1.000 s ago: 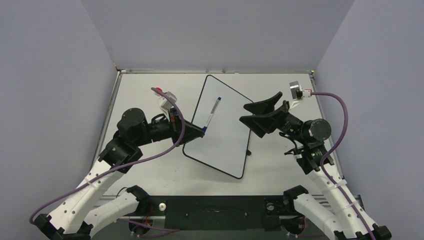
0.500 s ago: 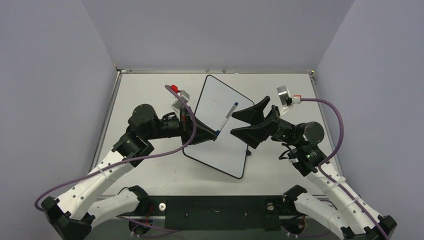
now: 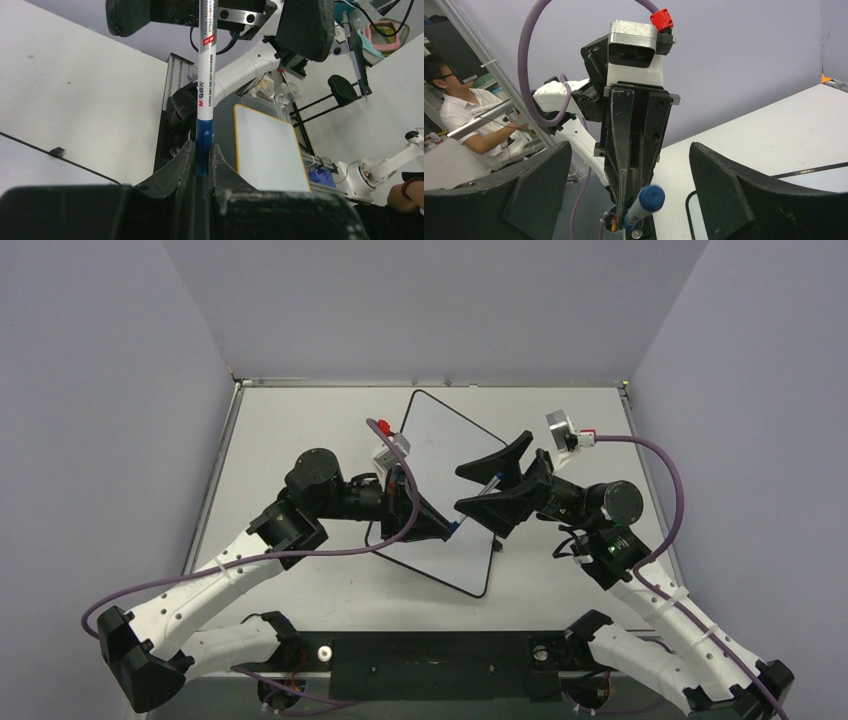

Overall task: Write a sentence on the whiteboard
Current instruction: Pass from the left arm to the right

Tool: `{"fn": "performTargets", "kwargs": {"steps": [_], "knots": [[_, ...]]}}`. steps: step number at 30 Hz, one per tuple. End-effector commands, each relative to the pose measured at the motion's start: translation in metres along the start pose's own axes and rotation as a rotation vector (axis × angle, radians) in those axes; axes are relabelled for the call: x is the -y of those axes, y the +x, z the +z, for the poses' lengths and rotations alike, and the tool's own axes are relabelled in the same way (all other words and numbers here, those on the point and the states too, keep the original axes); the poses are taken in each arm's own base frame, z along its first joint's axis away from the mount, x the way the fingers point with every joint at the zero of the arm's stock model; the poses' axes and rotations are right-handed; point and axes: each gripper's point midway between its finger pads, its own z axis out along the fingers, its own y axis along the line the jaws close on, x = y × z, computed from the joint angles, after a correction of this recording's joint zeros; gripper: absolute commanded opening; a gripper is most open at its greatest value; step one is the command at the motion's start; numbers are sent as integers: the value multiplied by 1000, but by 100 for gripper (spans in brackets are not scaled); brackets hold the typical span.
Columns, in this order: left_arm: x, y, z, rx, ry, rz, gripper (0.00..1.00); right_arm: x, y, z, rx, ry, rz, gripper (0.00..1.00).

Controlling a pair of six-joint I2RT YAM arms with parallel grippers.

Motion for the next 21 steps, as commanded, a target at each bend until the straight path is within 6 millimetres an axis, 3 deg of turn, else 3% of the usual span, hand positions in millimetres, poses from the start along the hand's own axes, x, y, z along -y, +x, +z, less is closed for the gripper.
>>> {"fn": "performTargets", "kwargs": {"steps": [1,18,21], "knots": [[31,-22,3,31,108,110,0,-24,-26,4,62,-71,-89,82],[35,-16,14,-15,151,112,0,-29,-27,12,53,-99,-84,78],[30,-25,15,23,105,125,0,-26,-24,12,41,-89,-87,75]]}}
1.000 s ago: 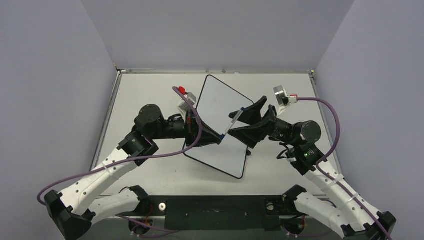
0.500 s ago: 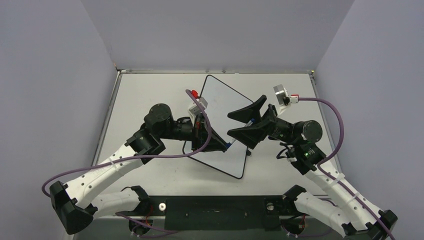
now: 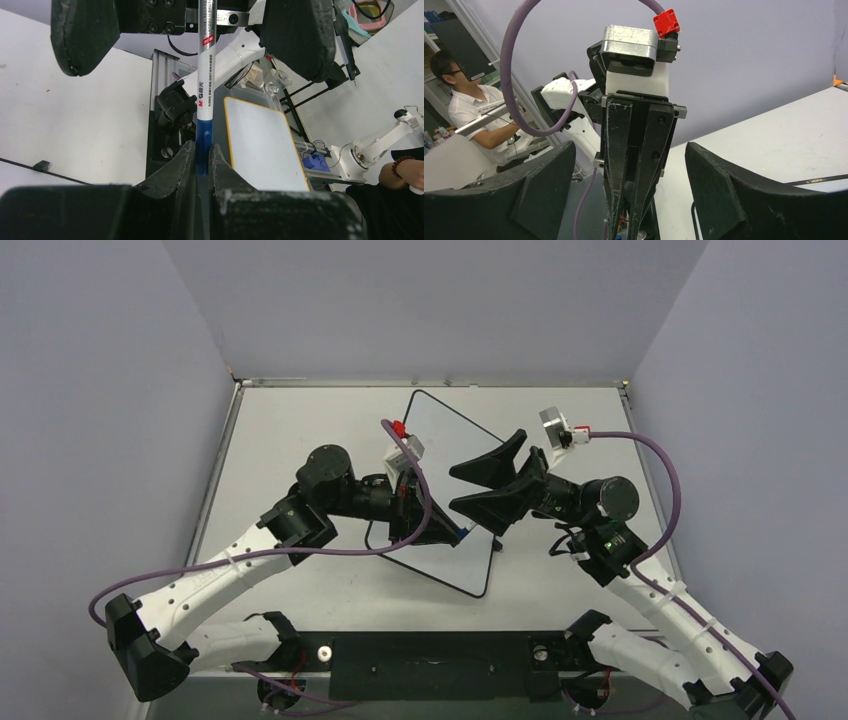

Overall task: Write a sentence on the whiteboard
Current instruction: Pass from the left arm to the right, then open the pen cap from the whiteboard marker.

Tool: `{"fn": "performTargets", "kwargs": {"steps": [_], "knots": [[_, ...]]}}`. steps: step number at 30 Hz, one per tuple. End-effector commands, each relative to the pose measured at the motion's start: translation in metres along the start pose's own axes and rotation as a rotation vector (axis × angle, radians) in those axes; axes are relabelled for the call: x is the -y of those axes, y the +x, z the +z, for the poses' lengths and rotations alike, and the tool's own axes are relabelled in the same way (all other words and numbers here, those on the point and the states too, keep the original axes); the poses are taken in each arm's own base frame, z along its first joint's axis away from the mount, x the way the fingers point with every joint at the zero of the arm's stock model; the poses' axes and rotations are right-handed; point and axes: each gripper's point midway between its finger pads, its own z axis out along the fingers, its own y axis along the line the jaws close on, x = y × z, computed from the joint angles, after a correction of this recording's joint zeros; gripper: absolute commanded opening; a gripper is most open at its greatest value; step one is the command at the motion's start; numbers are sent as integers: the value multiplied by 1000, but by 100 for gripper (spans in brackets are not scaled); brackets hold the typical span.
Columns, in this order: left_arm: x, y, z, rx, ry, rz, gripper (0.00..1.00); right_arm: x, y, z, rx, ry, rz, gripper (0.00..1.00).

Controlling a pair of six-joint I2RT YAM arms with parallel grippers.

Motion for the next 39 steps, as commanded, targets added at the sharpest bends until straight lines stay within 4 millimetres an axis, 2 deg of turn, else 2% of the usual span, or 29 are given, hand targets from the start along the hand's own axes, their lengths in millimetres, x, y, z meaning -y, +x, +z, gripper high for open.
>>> {"fn": "performTargets", "kwargs": {"steps": [1,5,11,16,18,19,21,24,28,30,31,33,35,39], "knots": [[15,-33,-1,87,-1,112,0,-15,-18,3,35,-43,-82,74],[19,-45,-3,107,-28,133,0,-3,-3,-5,-38,31,-127,65],[26,-51,-6,101,-32,151,0,-14,3,-19,-114,45,-162,48],[18,-48,-3,85,-44,144,0,-11,15,-21,-190,49,-138,36],[17,-47,-2,77,-41,139,0,-10,15,-20,-191,53,-137,26],[16,-46,-1,74,-40,137,0,-9,15,-20,-192,54,-135,16],[16,-46,-1,72,-37,141,0,-8,16,-19,-193,56,-132,7],[14,-39,-2,47,-46,121,0,-4,18,-19,-194,65,-127,0],[8,-35,-5,30,-91,113,0,1,17,-19,-179,95,-123,0],[3,-32,-7,31,-118,110,20,5,12,-19,-149,123,-117,0],[1,-31,-7,33,-126,109,36,7,11,-19,-136,137,-112,0],[-1,-30,-7,48,-130,107,52,14,0,-16,-67,182,-99,0],[0,-36,-6,92,-120,125,58,23,-4,-15,-26,224,-66,0],[-3,-42,-4,162,-115,132,61,37,-6,-15,5,294,-27,0]]}}
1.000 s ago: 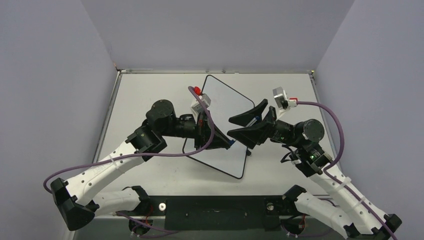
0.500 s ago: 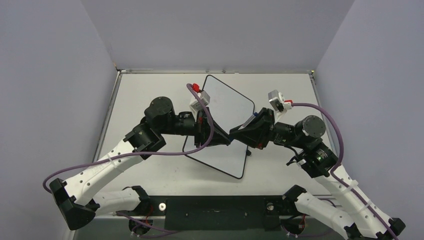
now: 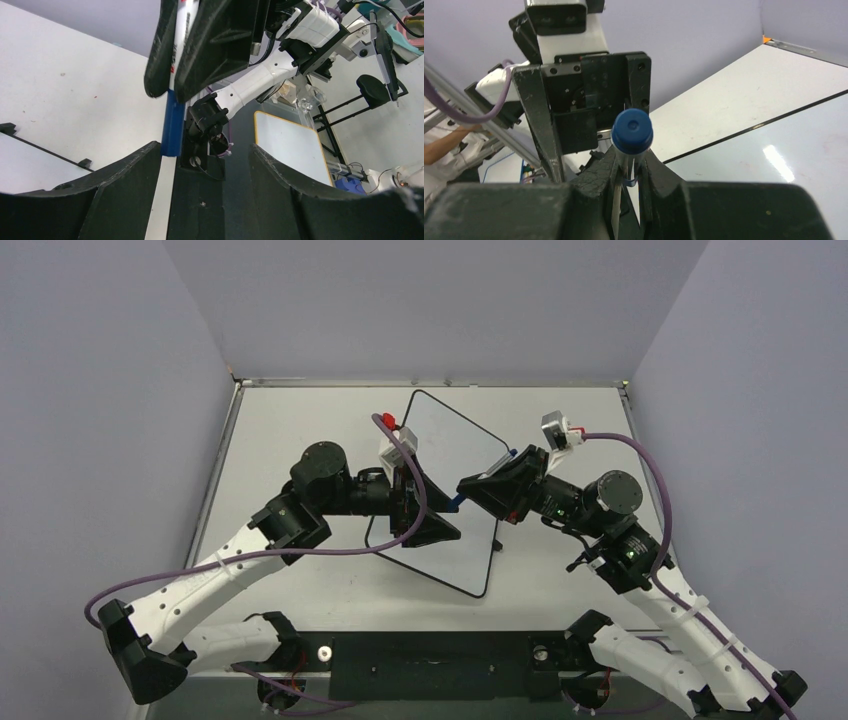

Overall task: Write a sentence on the whiteboard
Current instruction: Open the pen cap from the whiteboard marker.

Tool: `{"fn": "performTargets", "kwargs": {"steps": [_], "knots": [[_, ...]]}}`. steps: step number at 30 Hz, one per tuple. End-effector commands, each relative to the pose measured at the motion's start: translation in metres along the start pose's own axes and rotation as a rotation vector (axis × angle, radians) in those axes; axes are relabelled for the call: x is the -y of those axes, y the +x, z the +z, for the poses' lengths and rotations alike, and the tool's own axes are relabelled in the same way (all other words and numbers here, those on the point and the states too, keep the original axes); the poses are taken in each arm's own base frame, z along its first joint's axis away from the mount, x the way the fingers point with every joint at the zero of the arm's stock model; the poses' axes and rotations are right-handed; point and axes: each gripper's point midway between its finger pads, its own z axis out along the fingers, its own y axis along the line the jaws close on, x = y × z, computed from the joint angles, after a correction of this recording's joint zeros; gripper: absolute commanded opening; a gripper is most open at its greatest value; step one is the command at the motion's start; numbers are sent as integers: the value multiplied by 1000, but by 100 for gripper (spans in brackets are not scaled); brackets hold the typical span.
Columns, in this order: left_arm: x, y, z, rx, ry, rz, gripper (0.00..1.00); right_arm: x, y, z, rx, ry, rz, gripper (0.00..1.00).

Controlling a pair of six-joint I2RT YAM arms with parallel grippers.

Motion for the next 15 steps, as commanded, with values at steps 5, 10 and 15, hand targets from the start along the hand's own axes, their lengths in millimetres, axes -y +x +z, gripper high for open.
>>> {"fn": "performTargets", "kwargs": {"steps": [5,10,15], "knots": [[1,-31,2,192,-4,59,61,7,-24,7,118,58,81,0],[-1,-43,6,243,-3,74,59,0,-29,7,129,38,117,0],[5,-55,8,271,23,99,44,-3,-24,7,108,20,139,0]]}}
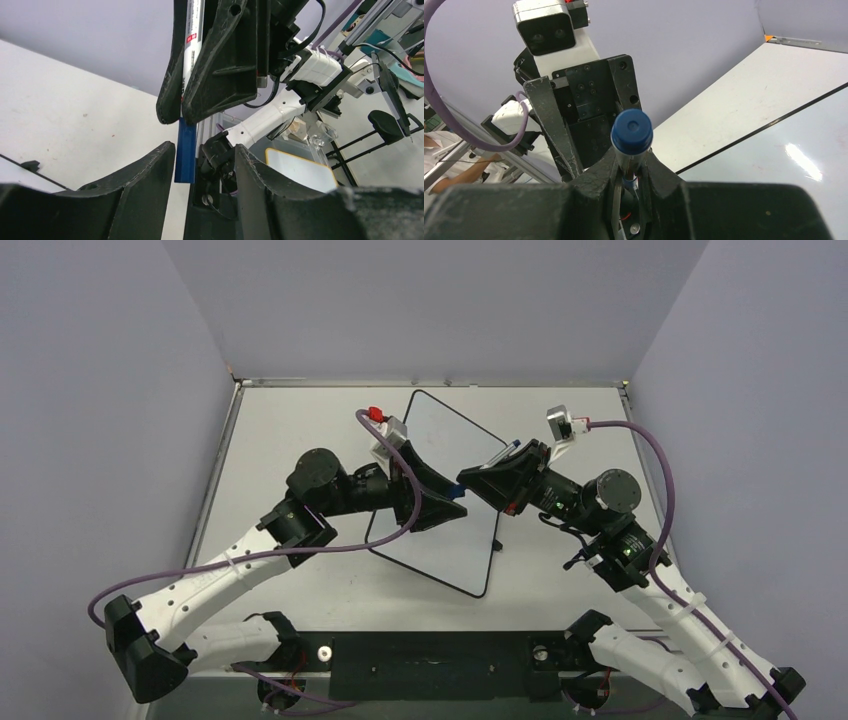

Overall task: Write a sentence on the whiteboard
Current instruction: Open the pen cap from the whiteboard marker.

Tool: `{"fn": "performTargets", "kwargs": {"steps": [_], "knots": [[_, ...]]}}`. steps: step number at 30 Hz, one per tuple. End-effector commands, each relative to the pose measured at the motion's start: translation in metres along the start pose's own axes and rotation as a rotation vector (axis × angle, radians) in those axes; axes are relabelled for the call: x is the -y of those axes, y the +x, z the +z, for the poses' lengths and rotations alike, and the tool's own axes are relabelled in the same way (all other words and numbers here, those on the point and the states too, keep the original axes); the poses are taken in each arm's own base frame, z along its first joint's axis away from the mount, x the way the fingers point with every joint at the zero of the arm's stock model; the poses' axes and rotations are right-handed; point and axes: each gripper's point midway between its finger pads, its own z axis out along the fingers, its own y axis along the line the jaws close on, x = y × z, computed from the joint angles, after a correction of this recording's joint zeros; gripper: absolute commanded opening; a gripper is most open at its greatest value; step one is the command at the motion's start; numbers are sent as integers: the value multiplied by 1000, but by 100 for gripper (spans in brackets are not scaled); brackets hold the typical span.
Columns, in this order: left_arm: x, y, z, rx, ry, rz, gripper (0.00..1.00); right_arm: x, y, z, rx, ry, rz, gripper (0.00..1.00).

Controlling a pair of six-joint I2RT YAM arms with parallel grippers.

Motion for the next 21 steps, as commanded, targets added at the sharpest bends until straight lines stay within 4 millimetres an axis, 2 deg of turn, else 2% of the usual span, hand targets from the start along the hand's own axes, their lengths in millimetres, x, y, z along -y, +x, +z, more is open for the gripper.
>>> {"fn": "performTargets", "kwargs": {"steps": [1,5,7,9,10,11,14,15,19,21], "knots": [[17,-32,8,90,64,65,44,-15,-7,1,25,-56,18,0],[13,-29,14,63,65,63,38,-17,-4,0,19,-78,36,0],[9,-26,16,56,60,63,30,-18,-1,0,13,-91,39,0],[5,-25,18,51,53,63,16,-20,2,0,1,-106,37,0],[7,-25,18,43,57,69,3,-20,5,-1,-13,-112,32,0],[5,-23,20,32,59,78,0,-20,6,-1,-21,-115,28,0],[9,-18,16,-26,61,85,0,-19,16,-4,-80,-115,0,0],[8,-16,14,-38,57,104,0,-18,18,-4,-92,-109,-5,7],[15,-7,0,-102,49,122,0,-13,23,-10,-123,-81,-36,24],[17,0,-8,-131,41,116,0,-14,24,-12,-131,-85,-49,28]]}}
